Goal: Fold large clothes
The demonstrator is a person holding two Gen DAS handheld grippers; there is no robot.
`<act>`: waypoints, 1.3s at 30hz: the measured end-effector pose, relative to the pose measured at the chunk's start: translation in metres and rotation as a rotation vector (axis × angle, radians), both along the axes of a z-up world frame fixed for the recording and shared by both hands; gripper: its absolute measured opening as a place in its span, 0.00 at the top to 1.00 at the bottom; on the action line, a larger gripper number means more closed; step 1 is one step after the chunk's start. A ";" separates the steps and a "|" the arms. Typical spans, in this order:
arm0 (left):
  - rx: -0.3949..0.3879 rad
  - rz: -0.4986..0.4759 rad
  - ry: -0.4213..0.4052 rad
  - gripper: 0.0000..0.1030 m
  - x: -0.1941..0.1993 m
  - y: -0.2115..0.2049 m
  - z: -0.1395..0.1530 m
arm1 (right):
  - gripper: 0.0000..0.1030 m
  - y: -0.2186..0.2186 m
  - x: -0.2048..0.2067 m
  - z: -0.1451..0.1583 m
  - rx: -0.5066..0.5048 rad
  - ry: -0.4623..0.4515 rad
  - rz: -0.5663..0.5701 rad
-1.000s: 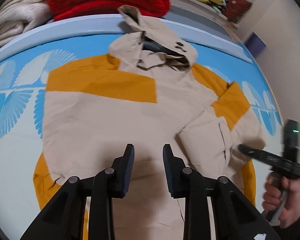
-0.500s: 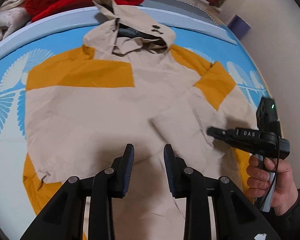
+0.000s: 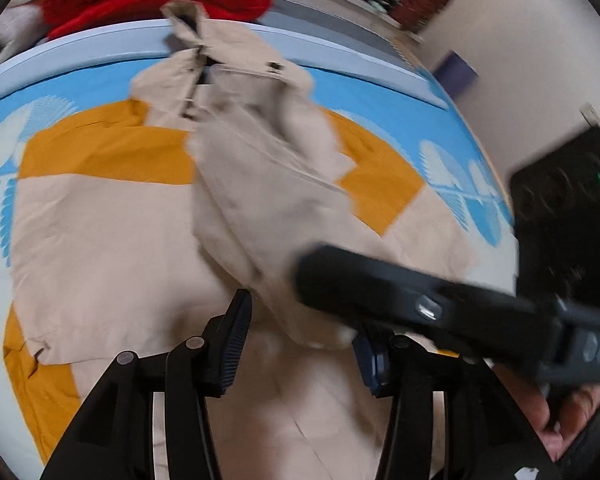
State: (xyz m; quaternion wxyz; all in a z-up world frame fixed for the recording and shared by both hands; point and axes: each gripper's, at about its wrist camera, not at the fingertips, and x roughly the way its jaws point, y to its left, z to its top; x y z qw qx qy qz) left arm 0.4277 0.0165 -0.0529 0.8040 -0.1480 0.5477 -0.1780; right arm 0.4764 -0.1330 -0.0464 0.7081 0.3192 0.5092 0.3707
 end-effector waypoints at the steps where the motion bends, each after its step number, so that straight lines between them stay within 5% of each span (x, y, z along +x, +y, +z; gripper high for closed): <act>1: -0.003 0.012 0.007 0.74 0.003 0.003 -0.002 | 0.87 0.000 0.000 0.000 -0.003 0.001 0.004; 3: 0.008 0.041 0.021 0.86 0.006 0.009 -0.006 | 0.85 -0.003 -0.002 -0.002 -0.019 0.008 -0.005; 9: 0.036 0.190 0.090 0.89 0.011 0.052 -0.017 | 0.78 -0.034 0.001 -0.003 -0.144 0.000 -0.143; 12: -0.019 0.316 0.155 0.83 0.015 0.090 -0.028 | 0.78 -0.060 0.004 -0.020 -0.254 0.081 -0.272; 15: -0.163 0.402 0.238 0.58 0.017 0.123 -0.043 | 0.78 -0.084 0.006 -0.049 -0.397 0.219 -0.363; 19: -0.244 0.491 0.306 0.56 0.018 0.149 -0.060 | 0.78 -0.100 0.003 -0.077 -0.425 0.338 -0.387; 23: -0.197 0.593 0.355 0.59 0.016 0.164 -0.075 | 0.78 -0.103 0.002 -0.074 -0.422 0.330 -0.390; 24: -0.196 0.622 0.360 0.68 0.013 0.168 -0.077 | 0.78 -0.105 0.002 -0.072 -0.421 0.324 -0.395; 25: -0.190 0.634 0.358 0.90 0.012 0.170 -0.077 | 0.78 -0.106 0.003 -0.070 -0.421 0.317 -0.402; 27: -0.148 0.617 0.303 0.92 0.014 0.171 -0.066 | 0.78 -0.112 0.003 -0.064 -0.426 0.303 -0.422; 32: 0.063 0.573 0.017 0.90 0.019 0.173 -0.005 | 0.78 -0.136 0.003 -0.056 -0.449 0.291 -0.516; 36: 0.112 0.612 0.113 0.73 0.021 0.189 -0.024 | 0.78 -0.150 0.005 -0.059 -0.483 0.296 -0.568; 39: 0.176 0.730 0.135 0.74 0.011 0.212 -0.026 | 0.78 -0.168 0.005 -0.077 -0.521 0.380 -0.608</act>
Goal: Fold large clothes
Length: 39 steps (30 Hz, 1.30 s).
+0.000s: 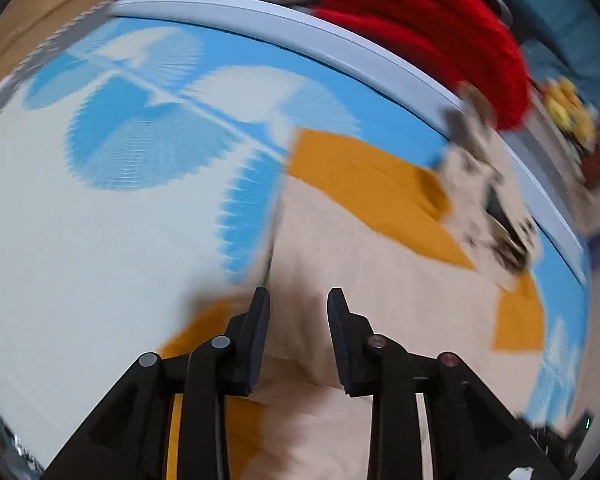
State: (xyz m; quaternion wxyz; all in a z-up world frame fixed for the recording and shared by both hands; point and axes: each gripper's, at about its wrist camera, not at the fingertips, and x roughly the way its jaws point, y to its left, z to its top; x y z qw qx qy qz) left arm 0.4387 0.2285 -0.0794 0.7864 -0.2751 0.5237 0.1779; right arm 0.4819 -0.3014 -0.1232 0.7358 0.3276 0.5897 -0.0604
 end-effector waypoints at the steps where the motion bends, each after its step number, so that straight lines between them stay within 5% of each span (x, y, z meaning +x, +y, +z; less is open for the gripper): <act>1: 0.000 0.030 -0.007 0.74 -0.004 0.009 0.001 | 0.78 -0.010 -0.001 -0.006 -0.033 0.040 -0.031; 4: -0.003 0.040 -0.027 0.74 -0.003 0.016 0.003 | 0.78 -0.035 -0.006 -0.011 -0.104 0.101 -0.128; 7: -0.093 -0.047 -0.023 0.74 0.008 0.006 -0.013 | 0.78 -0.048 -0.013 0.007 -0.164 0.045 -0.197; 11: -0.131 -0.094 0.040 0.74 0.013 -0.009 -0.042 | 0.77 -0.020 0.000 0.039 -0.105 -0.168 -0.059; 13: -0.147 -0.090 0.075 0.74 0.012 -0.011 -0.051 | 0.73 -0.003 0.007 0.037 -0.017 -0.194 0.017; 17: -0.186 -0.034 0.121 0.74 0.006 0.005 -0.065 | 0.66 0.011 0.014 0.006 0.106 -0.073 0.085; 22: -0.156 0.029 0.093 0.74 0.001 0.025 -0.056 | 0.66 -0.010 0.000 -0.024 0.014 0.134 -0.030; 26: -0.205 -0.011 0.120 0.74 0.004 0.021 -0.067 | 0.67 -0.013 -0.002 -0.019 -0.004 0.132 -0.045; 28: -0.233 -0.038 0.124 0.84 0.004 0.013 -0.071 | 0.66 -0.011 -0.002 -0.011 -0.050 0.112 -0.051; 30: -0.219 -0.047 0.108 0.94 0.003 0.009 -0.066 | 0.66 -0.014 0.001 -0.003 -0.079 0.080 -0.058; 35: -0.212 -0.035 0.115 0.95 -0.013 0.005 -0.049 | 0.66 -0.002 0.008 0.017 -0.031 -0.057 -0.012; 37: -0.158 -0.032 0.151 0.90 -0.016 0.004 -0.048 | 0.66 0.002 0.011 0.012 0.050 -0.066 0.020; 39: -0.019 -0.035 0.152 0.94 -0.013 0.002 -0.036 | 0.67 0.001 0.011 0.003 0.040 -0.025 0.009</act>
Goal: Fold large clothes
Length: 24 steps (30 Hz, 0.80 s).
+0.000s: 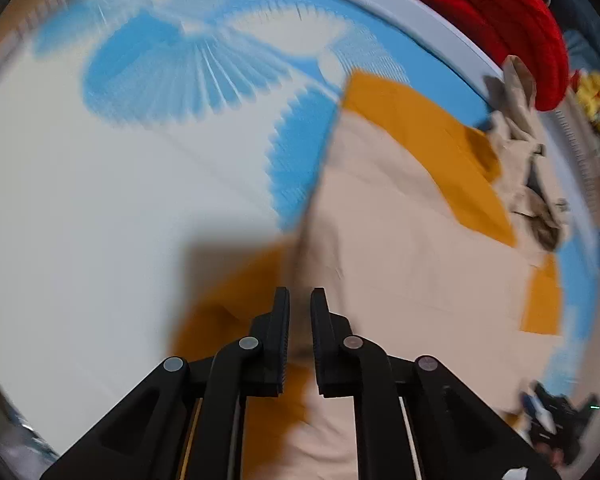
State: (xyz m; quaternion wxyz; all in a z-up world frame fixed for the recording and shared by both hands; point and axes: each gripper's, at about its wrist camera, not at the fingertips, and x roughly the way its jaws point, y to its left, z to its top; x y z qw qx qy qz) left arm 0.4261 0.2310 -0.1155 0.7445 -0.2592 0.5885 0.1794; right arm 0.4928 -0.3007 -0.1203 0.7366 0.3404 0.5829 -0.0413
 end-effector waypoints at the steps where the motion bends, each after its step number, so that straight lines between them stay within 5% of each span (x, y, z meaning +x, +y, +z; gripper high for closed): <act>1: 0.066 -0.024 -0.041 0.94 0.003 -0.004 0.012 | 0.66 -0.005 -0.001 -0.007 -0.029 0.043 -0.015; 3: 0.116 -0.126 -0.123 0.92 0.013 -0.018 0.030 | 0.66 -0.013 -0.005 -0.015 -0.052 0.092 -0.048; 6: 0.025 -0.254 -0.163 0.85 0.023 -0.040 0.026 | 0.66 -0.014 -0.007 -0.005 -0.085 0.067 -0.043; 10: -0.070 -0.323 0.031 0.81 0.029 -0.056 -0.030 | 0.66 -0.001 -0.002 0.026 -0.167 -0.049 0.038; 13: -0.033 -0.298 0.056 0.85 0.030 -0.055 -0.032 | 0.66 0.015 0.000 0.061 -0.256 -0.176 0.132; 19: 0.211 -0.336 -0.274 0.84 0.030 -0.065 0.052 | 0.66 0.054 -0.004 0.125 -0.467 -0.414 0.306; 24: 0.209 -0.318 -0.353 0.85 0.032 -0.068 0.069 | 0.67 0.053 -0.013 0.135 -0.531 -0.399 0.367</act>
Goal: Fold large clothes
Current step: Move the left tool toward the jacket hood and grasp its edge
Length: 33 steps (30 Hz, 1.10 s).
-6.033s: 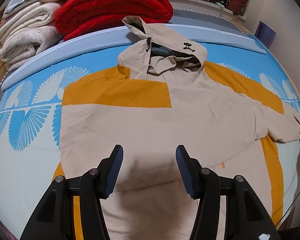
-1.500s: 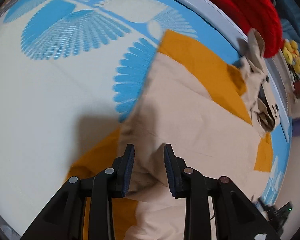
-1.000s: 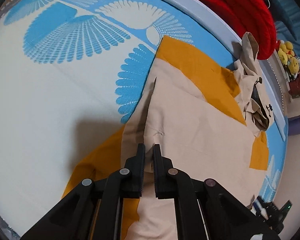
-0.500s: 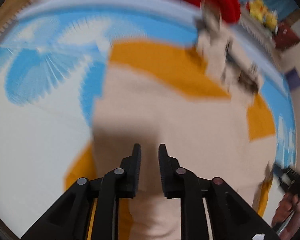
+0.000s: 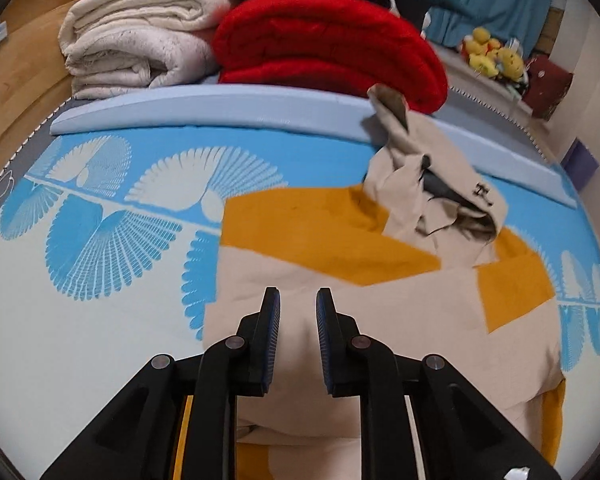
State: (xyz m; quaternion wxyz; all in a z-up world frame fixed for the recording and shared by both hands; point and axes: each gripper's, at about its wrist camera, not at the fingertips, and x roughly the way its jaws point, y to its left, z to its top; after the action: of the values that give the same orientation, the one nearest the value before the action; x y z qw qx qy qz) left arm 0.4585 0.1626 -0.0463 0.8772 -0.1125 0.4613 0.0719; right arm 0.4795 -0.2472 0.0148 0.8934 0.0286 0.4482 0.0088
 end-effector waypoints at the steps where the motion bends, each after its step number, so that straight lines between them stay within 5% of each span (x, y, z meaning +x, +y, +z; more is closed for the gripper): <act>1: 0.010 -0.007 -0.008 0.85 0.001 -0.004 0.002 | 0.67 -0.003 0.000 -0.001 -0.013 0.016 -0.001; 10: 0.050 -0.127 -0.048 0.85 0.032 -0.046 0.018 | 0.69 -0.020 0.001 -0.006 -0.034 0.087 0.011; 19: 0.079 -0.162 -0.008 0.85 0.193 -0.050 0.013 | 0.69 -0.042 0.010 -0.016 -0.021 0.130 -0.011; 20: 0.096 -0.172 -0.008 0.84 0.218 -0.050 0.009 | 0.72 -0.043 0.011 -0.017 -0.023 0.129 -0.008; 21: 0.107 -0.172 -0.010 0.83 0.232 -0.050 0.006 | 0.86 -0.043 0.011 -0.016 -0.030 0.123 -0.006; 24: 0.096 -0.162 -0.001 0.79 0.278 -0.049 -0.007 | 0.91 -0.044 0.014 -0.017 -0.036 0.116 -0.003; 28: 0.076 -0.133 0.000 0.65 0.322 -0.051 -0.022 | 0.90 -0.042 0.021 -0.030 -0.033 0.165 -0.004; 33: 0.102 -0.087 0.029 0.63 0.365 -0.051 -0.039 | 0.89 -0.041 0.027 -0.053 -0.053 0.235 0.005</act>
State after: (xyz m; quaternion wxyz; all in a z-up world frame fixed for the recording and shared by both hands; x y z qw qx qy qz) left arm 0.8238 0.1112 -0.0852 0.8774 -0.0464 0.4740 0.0585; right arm 0.5063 -0.2882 -0.0385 0.8352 0.0045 0.5499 -0.0041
